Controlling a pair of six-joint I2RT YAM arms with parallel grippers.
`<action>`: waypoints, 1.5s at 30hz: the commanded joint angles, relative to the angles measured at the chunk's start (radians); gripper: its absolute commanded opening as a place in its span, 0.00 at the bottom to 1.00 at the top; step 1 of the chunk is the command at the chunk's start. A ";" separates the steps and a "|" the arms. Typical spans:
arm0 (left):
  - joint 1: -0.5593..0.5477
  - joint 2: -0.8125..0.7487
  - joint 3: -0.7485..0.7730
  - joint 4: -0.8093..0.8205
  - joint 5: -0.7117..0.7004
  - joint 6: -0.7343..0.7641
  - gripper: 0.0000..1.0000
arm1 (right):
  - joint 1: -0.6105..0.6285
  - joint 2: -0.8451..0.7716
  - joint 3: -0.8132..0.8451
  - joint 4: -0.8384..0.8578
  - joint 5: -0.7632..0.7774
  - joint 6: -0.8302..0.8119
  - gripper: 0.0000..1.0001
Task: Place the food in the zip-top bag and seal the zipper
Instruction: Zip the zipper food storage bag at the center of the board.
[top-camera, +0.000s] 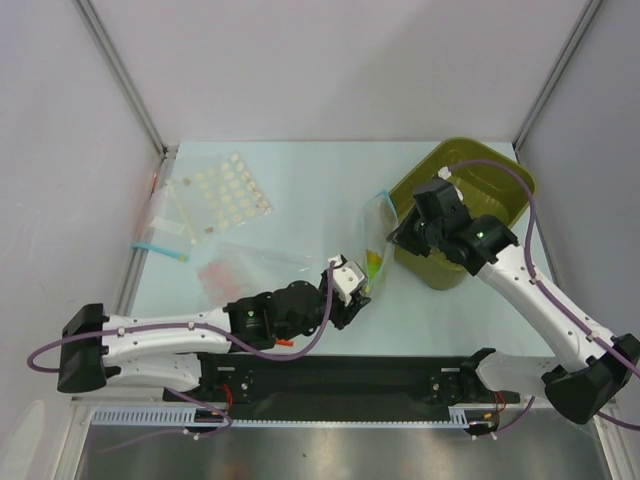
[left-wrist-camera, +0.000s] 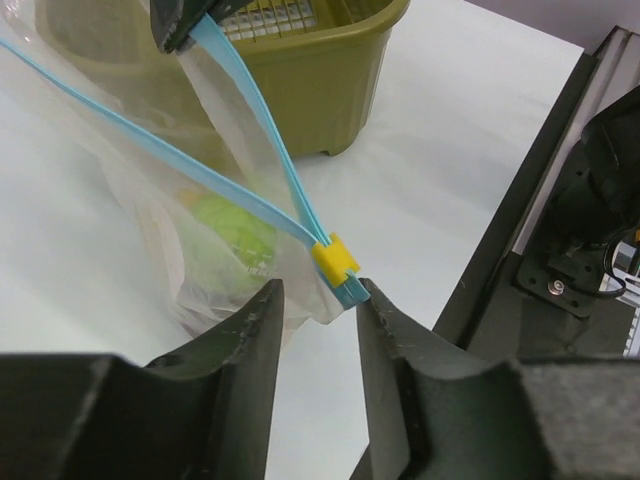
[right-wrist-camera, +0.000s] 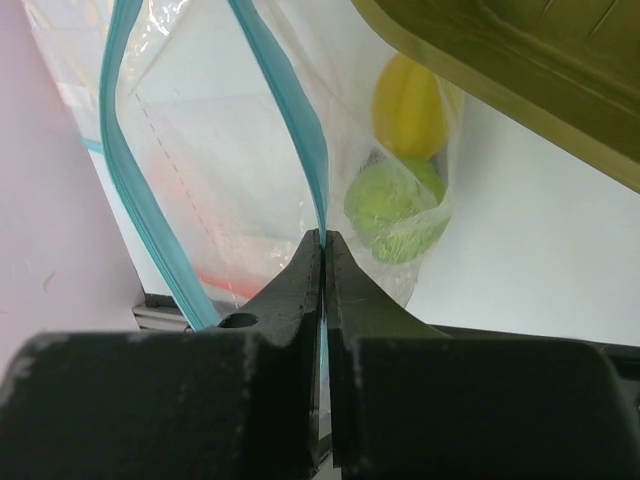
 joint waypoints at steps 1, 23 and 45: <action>-0.003 0.008 -0.012 0.075 -0.011 -0.003 0.38 | 0.006 -0.034 0.035 0.002 0.037 0.021 0.00; 0.003 -0.070 0.034 -0.059 0.032 0.049 0.00 | -0.016 -0.100 0.015 0.017 -0.027 -0.211 0.37; 0.043 -0.219 -0.035 -0.190 0.173 0.058 0.00 | -0.027 -0.375 -0.228 0.512 -0.710 -0.995 0.75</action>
